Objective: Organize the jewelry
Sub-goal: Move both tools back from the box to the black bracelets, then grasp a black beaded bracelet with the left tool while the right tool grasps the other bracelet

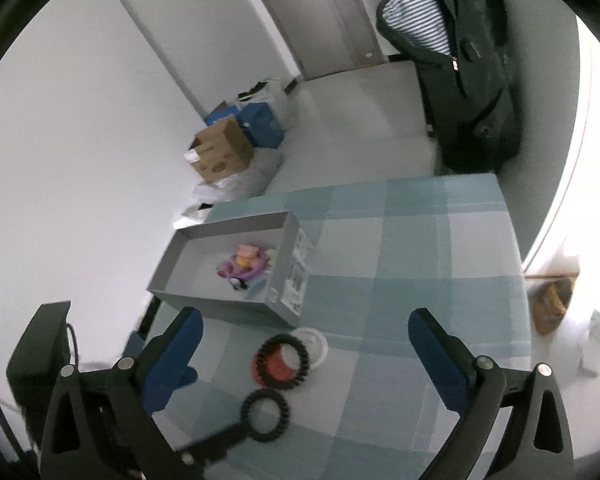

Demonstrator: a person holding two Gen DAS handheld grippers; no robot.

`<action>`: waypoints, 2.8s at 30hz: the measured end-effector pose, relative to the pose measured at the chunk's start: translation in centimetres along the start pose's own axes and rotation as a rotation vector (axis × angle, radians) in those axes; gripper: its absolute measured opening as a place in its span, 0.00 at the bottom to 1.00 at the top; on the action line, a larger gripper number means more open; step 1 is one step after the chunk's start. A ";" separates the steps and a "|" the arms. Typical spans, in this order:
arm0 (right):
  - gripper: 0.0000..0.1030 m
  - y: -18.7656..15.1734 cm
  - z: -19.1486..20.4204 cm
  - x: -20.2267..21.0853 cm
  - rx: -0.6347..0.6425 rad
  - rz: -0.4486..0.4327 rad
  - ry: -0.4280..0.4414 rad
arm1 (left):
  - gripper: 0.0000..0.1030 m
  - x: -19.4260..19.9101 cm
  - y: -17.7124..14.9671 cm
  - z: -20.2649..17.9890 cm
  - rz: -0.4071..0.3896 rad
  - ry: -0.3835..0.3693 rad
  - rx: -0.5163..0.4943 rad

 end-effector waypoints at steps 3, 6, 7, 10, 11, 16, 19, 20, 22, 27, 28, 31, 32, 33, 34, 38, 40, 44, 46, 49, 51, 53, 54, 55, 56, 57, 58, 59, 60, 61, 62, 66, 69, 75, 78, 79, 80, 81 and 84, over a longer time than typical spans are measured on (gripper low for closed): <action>1.00 0.1 -0.1 0.0 0.010 -0.005 -0.030 | 0.73 -1.2 -0.2 -0.1 0.036 0.013 -0.007; 1.00 0.3 -0.8 0.0 -0.014 -0.007 -0.046 | 0.73 -2.0 -0.2 -0.3 0.058 0.048 -0.025; 1.00 0.4 -1.2 0.1 -0.029 -0.005 -0.044 | 0.73 -2.0 -0.1 -0.5 0.056 0.051 -0.028; 1.00 0.4 -2.0 0.2 -0.043 -0.008 -0.070 | 0.73 -2.3 -0.2 -1.2 0.061 0.061 -0.053; 1.00 0.4 -2.1 0.1 -0.047 -0.007 -0.076 | 0.73 -2.4 -0.3 -1.4 0.067 0.061 -0.061; 1.00 0.6 -3.6 0.4 -0.081 -0.013 -0.103 | 0.73 -3.2 -1.2 -1.7 0.116 0.106 -0.085; 1.00 0.7 -4.4 0.8 -0.106 -0.016 -0.103 | 0.73 -3.0 -1.3 -1.3 0.116 0.109 -0.068; 1.00 0.7 -4.5 0.8 -0.113 -0.016 -0.102 | 0.73 -3.0 -1.1 -1.1 0.116 0.117 -0.063; 1.00 0.8 -4.7 0.8 -0.121 -0.015 -0.099 | 0.72 -2.8 -1.2 -0.7 0.112 0.118 -0.036; 1.00 0.8 -4.7 0.8 -0.124 -0.014 -0.099 | 0.65 -2.1 -1.1 0.2 0.117 0.079 0.006; 1.00 0.8 -4.8 0.9 -0.125 -0.015 -0.100 | 0.52 -2.0 -0.9 0.5 0.114 0.070 0.016; 1.00 0.7 -4.9 0.8 -0.136 -0.012 -0.099 | 0.38 -1.5 -1.0 0.8 0.122 0.035 0.036; 1.00 0.6 -4.9 0.7 -0.139 -0.011 -0.098 | 0.36 -1.4 -1.0 0.8 0.120 0.029 0.046; 1.00 0.6 -5.0 0.6 -0.144 -0.009 -0.097 | 0.35 -1.3 -1.1 0.9 0.123 0.022 0.050; 1.00 0.5 -5.0 0.5 -0.146 -0.007 -0.097 | 0.34 -1.2 -1.1 0.8 0.123 0.014 0.052; 1.00 0.2 -4.9 0.1 -0.149 0.010 -0.097 | 0.33 0.1 -1.0 0.8 0.099 -0.012 0.056; 1.00 0.1 -4.8 -0.2 -0.144 0.020 -0.097 | 0.33 0.5 -0.9 0.9 0.091 -0.028 0.064; 1.00 -0.2 -4.6 -0.8 -0.146 0.039 -0.084 | 0.32 1.7 -0.8 1.7 0.075 -0.052 0.090; 1.00 -0.4 -4.4 -1.2 -0.154 0.049 -0.078 | 0.32 2.3 -0.8 2.2 0.063 -0.058 0.112; 1.00 -0.6 -4.0 -1.7 -0.143 0.065 -0.059 | 0.32 3.4 -0.3 3.1 0.031 -0.077 0.147; 0.97 -0.8 -3.3 -2.2 -0.126 0.078 -0.041 | 0.32 4.1 0.4 3.7 0.007 -0.089 0.167; 0.88 -1.3 -2.3 -2.9 -0.100 0.105 -0.016 | 0.32 4.9 0.7 4.4 -0.020 -0.096 0.186; 0.86 -1.4 -2.1 -3.2 -0.094 0.116 -0.009 | 0.32 5.4 0.9 4.8 -0.035 -0.099 0.199; 0.82 -1.7 -1.8 -3.6 -0.087 0.132 0.002 | 0.32 5.4 1.3 4.8 -0.044 -0.097 0.207; 0.76 -2.0 -1.5 -4.0 -0.080 0.152 0.010 | 0.32 5.6 1.4 5.1 -0.053 -0.095 0.217; 0.72 -2.3 -1.2 -4.4 -0.072 0.171 0.017 | 0.32 5.6 1.6 5.2 -0.061 -0.097 0.227; 0.65 -2.6 -0.9 -4.7 -0.065 0.186 0.023 | 0.32 5.8 1.8 5.4 -0.069 -0.101 0.237; 0.59 -2.9 -0.6 -5.1 -0.054 0.203 0.027 | 0.32 5.7 1.9 5.5 -0.076 -0.104 0.247; 0.57 -3.2 -0.3 -5.4 -0.042 0.214 0.027 | 0.32 5.8 1.9 5.7 -0.081 -0.108 0.254; 0.54 -3.5 0.1 -5.7 -0.025 0.225 0.025 | 0.32 5.8 2.1 5.8 -0.087 -0.110 0.260; 0.52 -3.7 0.3 -5.9 -0.015 0.231 0.022 | 0.32 6.0 2.1 5.9 -0.094 -0.110 0.266; 0.39 -4.4 1.3 -6.7 0.025 0.257 0.012 | 0.32 6.2 2.5 6.5 -0.105 -0.122 0.277; 0.33 -4.7 1.8 -7.2 0.054 0.265 -0.009 | 0.32 6.3 2.4 6.8 -0.107 -0.124 0.280; 0.16 -4.7 2.4 -7.2 0.120 0.246 -0.070 | 0.32 6.4 2.4 7.8 -0.102 -0.124 0.302; 0.09 -4.7 3.0 -6.8 0.157 0.228 -0.092 | 0.32 6.5 2.4 7.9 -0.104 -0.122 0.310; 0.09 -4.7 3.0 -6.7 0.165 0.223 -0.099 | 0.32 6.5 2.4 7.9 -0.105 -0.122 0.312; 0.09 -4.7 3.0 -6.5 0.172 0.217 -0.103 | 0.32 6.5 2.4 7.9 -0.105 -0.122 0.313; 0.08 -4.7 3.0 -6.4 0.173 0.213 -0.102 | 0.32 6.5 2.4 7.9 -0.104 -0.122 0.311; 0.08 -4.6 3.1 -6.2 0.165 0.204 -0.095 | 0.32 6.4 2.4 7.9 -0.101 -0.120 0.308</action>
Point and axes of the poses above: each gripper's, at about its wrist camera, not at the fingertips, and x roughly against the way its jaws point, z to its left, y to its top, the point moved 4 cm from there along -x, roughly the way its jaws point, and after that the axes turned 8 degrees about -y, right-handed, at the moved point
